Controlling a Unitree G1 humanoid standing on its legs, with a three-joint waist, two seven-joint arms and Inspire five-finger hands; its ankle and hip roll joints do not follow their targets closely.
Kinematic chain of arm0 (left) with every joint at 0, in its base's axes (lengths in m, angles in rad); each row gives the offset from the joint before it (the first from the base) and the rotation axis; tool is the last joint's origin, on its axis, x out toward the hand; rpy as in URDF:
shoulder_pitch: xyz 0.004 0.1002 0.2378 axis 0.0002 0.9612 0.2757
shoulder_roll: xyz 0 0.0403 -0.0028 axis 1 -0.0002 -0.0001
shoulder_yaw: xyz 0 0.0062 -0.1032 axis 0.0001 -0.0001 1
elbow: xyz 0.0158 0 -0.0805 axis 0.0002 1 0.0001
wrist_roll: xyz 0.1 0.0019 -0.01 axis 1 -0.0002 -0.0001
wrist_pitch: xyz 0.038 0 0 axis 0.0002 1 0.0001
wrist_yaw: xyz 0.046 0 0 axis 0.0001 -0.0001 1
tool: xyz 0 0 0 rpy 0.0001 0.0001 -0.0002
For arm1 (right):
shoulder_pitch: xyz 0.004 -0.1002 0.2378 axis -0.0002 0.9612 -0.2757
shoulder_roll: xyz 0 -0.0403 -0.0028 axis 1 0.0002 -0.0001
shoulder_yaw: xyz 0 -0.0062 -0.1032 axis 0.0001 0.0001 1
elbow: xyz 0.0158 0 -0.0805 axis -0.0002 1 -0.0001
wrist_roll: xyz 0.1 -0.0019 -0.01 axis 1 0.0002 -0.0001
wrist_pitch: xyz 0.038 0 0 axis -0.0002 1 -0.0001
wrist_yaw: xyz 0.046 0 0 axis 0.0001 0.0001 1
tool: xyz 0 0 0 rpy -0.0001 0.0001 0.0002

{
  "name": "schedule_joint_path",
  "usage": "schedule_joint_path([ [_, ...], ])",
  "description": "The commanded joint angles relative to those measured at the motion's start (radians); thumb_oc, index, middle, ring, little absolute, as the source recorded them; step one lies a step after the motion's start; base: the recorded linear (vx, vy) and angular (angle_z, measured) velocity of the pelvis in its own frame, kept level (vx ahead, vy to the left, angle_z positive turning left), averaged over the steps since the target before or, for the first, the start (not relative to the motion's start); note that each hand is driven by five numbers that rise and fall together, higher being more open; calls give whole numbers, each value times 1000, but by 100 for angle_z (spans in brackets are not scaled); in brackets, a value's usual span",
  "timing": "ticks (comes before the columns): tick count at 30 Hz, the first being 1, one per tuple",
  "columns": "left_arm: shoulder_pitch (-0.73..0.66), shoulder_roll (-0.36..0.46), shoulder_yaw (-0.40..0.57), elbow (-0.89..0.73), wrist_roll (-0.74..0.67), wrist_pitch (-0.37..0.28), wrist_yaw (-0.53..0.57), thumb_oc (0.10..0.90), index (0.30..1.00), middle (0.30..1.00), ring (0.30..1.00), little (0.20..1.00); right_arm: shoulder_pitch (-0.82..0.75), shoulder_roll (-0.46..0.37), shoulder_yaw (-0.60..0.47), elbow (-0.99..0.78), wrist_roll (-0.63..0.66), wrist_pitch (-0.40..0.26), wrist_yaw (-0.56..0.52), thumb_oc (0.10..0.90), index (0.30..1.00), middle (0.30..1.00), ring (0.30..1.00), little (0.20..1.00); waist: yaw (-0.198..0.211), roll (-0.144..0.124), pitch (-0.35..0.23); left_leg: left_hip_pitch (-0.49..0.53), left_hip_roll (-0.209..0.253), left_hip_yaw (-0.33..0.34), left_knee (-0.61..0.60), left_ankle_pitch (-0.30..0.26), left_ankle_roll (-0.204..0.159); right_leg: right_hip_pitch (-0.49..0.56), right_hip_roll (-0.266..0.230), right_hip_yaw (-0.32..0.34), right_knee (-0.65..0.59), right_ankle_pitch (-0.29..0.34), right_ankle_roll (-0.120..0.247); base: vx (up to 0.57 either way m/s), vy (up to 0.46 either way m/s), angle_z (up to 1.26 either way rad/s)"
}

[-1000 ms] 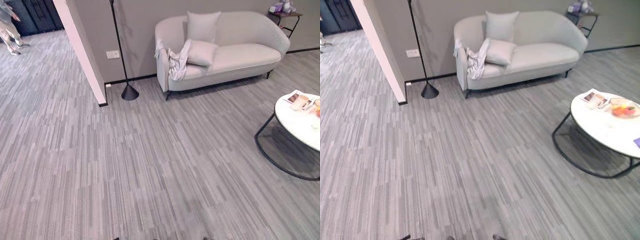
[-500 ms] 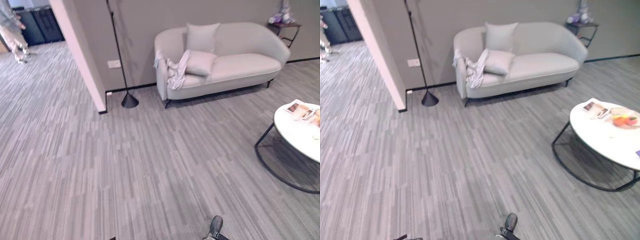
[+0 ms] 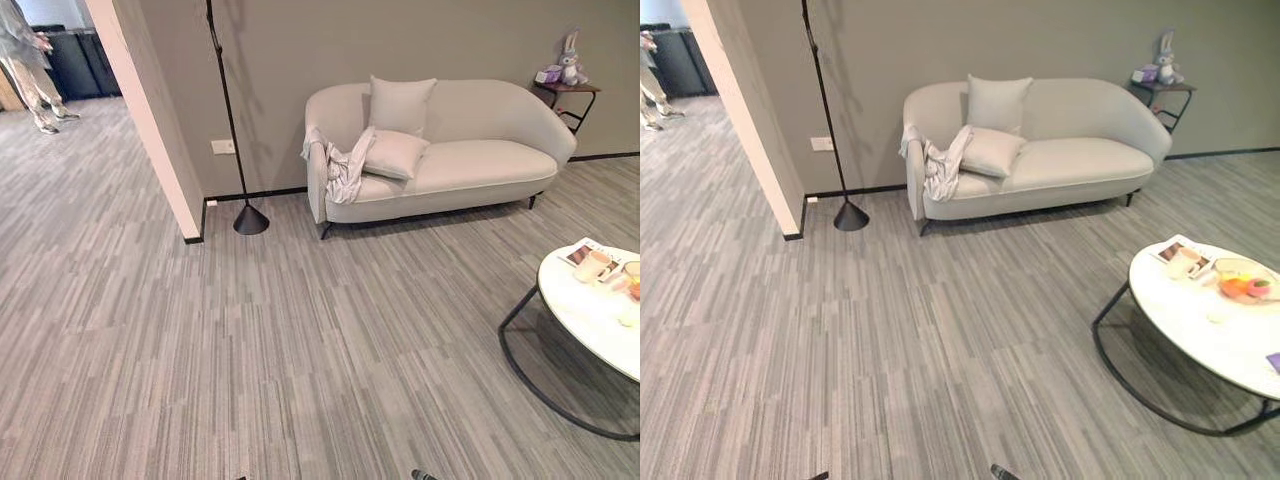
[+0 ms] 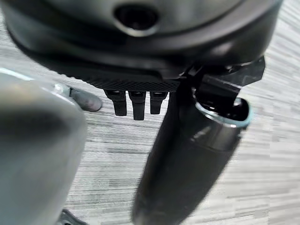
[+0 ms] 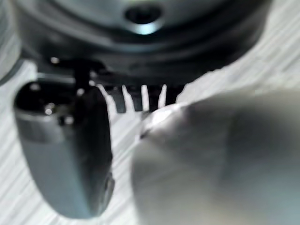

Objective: Hang the clothes on the sofa on the clothes rack.

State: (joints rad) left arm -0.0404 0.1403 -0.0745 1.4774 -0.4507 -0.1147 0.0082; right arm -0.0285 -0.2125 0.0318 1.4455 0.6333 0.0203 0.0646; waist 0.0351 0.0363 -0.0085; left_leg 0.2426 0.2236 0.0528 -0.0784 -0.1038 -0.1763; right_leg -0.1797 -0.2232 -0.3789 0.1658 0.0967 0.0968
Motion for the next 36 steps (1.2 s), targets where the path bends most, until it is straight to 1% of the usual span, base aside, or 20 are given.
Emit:
schedule_joint_path([
  [1, -17, -4, -5, 11, -6, -29, 3, 800, 900, 900, 900, 900, -47, 60, 45, 27, -35, -25, 10, 800, 900, 900, 900, 900, 23, -3, 30, 9, 58, -41, 84, 115, 16, 93, -3, 6, -224, 59, 72, 294, -464, 3],
  [2, -18, -7, -1, 7, -18, -29, 3, 800, 900, 900, 900, 900, -51, 57, 64, 23, -55, -32, 6, 800, 900, 900, 900, 900, 24, -3, 23, -27, 77, -46, 145, 152, 4, 112, 21, -13, -243, 37, 51, 294, -464, 5],
  [17, -18, -7, -1, 7, -18, -29, 3, 800, 900, 900, 900, 900, -50, 57, 64, 23, -55, -32, 6, 800, 900, 900, 900, 900, 24, -3, 22, -27, 77, -47, 145, 152, 4, 112, 21, -13, -243, 37, 51, 31, -47, 0],
  [18, -25, -7, 0, -37, -55, -31, 9, 800, 900, 900, 900, 900, -64, 49, 129, 2, -104, -42, -5, 800, 900, 900, 900, 900, 77, -46, 84, -196, 128, -3, 489, 284, 55, 231, 90, -29, -253, -69, -37, 910, -675, 1],
  [19, -35, -2, 8, -54, -85, -36, 15, 800, 900, 900, 900, 900, -86, 56, 184, -43, -126, -43, -4, 800, 900, 900, 900, 900, 133, -51, 108, -414, -128, 61, 306, 97, 129, 300, 103, -6, -253, -145, -27, 1228, -642, 3],
  [20, -16, 6, 38, -30, -89, -26, 16, 800, 900, 900, 900, 900, -92, 71, 208, -47, -158, -48, -6, 800, 900, 900, 900, 900, 178, -31, 97, -471, -195, 73, 129, 212, 127, 349, 156, 14, -253, -193, -35, 858, -67, 67],
  [21, -16, 6, 38, -29, -89, -26, 16, 800, 900, 900, 900, 900, -92, 72, 208, -48, -158, -49, -6, 800, 900, 900, 900, 900, 178, -32, 97, -468, -196, 74, 122, 216, 127, 349, 156, 14, -253, -193, -35, 524, 64, 136],
  [22, -17, 14, 67, -5, -115, -20, 23, 800, 900, 900, 900, 900, -103, 88, 230, -56, -173, -48, -12, 800, 900, 900, 900, 900, 209, -29, 105, -511, -222, 46, 33, 266, 106, 383, 176, 42, -253, -223, -43, 206, 31, 181],
  [25, -17, 14, 67, -5, -115, -20, 23, 800, 900, 900, 900, 900, -103, 88, 230, -56, -173, -48, -12, 800, 900, 900, 900, 900, 209, -29, 105, -510, -222, 46, 33, 266, 106, 383, 176, 42, -253, -223, -43, 105, 17, -72],
  [26, -13, 13, 84, 6, -133, -16, 26, 800, 900, 900, 900, 900, -108, 97, 244, -65, -186, -48, -12, 800, 900, 900, 900, 900, 223, -28, 106, -539, -225, 43, 28, 281, 103, 399, 188, 51, -253, -236, -51, 745, 153, -124],
  [27, 23, 23, 170, 60, -192, 3, 34, 800, 900, 900, 900, 900, -101, 138, 284, -76, -230, -34, 3, 800, 900, 900, 900, 900, 257, -67, 77, -529, -248, 29, 93, 286, 147, 485, 183, 71, -221, -276, -48, 1350, 369, 1],
  [28, 22, 39, 163, 55, -152, 2, 38, 800, 900, 900, 900, 900, -79, 155, 272, -41, -236, -27, 15, 800, 900, 900, 900, 900, 261, -116, 36, -454, -282, 39, 126, 215, 195, 474, 117, 56, -43, -260, 0, 1486, 500, -40],
  [29, 13, 47, 131, 33, -110, -4, 35, 800, 900, 900, 900, 900, -82, 147, 262, -38, -238, -28, 16, 800, 900, 900, 900, 900, 249, -117, 30, -392, -309, 36, 103, 180, 224, 414, 71, 49, 135, -184, 40, 847, 368, -89],
  [30, 13, 46, 131, 33, -110, -4, 36, 800, 900, 900, 900, 900, -83, 146, 262, -38, -238, -28, 16, 800, 900, 900, 900, 900, 249, -115, 27, -395, -306, 37, 103, 182, 224, 411, 74, 50, 133, -181, 39, 368, 240, -99],
  [31, 3, 48, 110, 15, -91, -7, 37, 800, 900, 900, 900, 900, -87, 141, 254, -40, -235, -31, 14, 800, 900, 900, 900, 900, 242, -109, 30, -361, -316, 37, 90, 163, 239, 383, 50, 44, 227, -124, 63, 122, 91, -30],
  [32, 3, 48, 110, 15, -91, -7, 37, 800, 900, 900, 900, 900, -87, 141, 254, -40, -235, -31, 14, 800, 900, 900, 900, 900, 242, -109, 29, -361, -316, 37, 90, 163, 239, 382, 51, 44, 226, -124, 63, 255, 183, 7],
  [33, -7, 50, 92, 2, -71, -9, 43, 800, 900, 900, 900, 900, -91, 138, 243, -44, -229, -33, 11, 800, 900, 900, 900, 900, 228, -99, 37, -318, -329, 37, 77, 143, 256, 357, 11, 28, 337, -61, 86, 125, 97, 32],
  [34, -7, 50, 92, 2, -71, -8, 43, 800, 900, 900, 900, 900, -92, 137, 242, -44, -229, -33, 11, 800, 900, 900, 900, 900, 229, -97, 36, -320, -326, 37, 77, 144, 256, 355, 15, 28, 335, -58, 86, 257, 187, 27],
  [35, -19, 53, 71, -7, -51, -8, 48, 800, 900, 900, 900, 900, -94, 134, 231, -53, -218, -32, 6, 800, 900, 900, 900, 900, 209, -81, 45, -274, -330, 33, 62, 125, 269, 330, -19, 9, 422, -9, 95, 128, 92, 39],
  [36, -19, 53, 71, -7, -50, -8, 48, 800, 900, 900, 900, 900, -94, 134, 231, -53, -218, -32, 6, 800, 900, 900, 900, 900, 209, -81, 45, -274, -330, 33, 62, 125, 269, 330, -19, 9, 422, -9, 95, 132, 90, 16],
])
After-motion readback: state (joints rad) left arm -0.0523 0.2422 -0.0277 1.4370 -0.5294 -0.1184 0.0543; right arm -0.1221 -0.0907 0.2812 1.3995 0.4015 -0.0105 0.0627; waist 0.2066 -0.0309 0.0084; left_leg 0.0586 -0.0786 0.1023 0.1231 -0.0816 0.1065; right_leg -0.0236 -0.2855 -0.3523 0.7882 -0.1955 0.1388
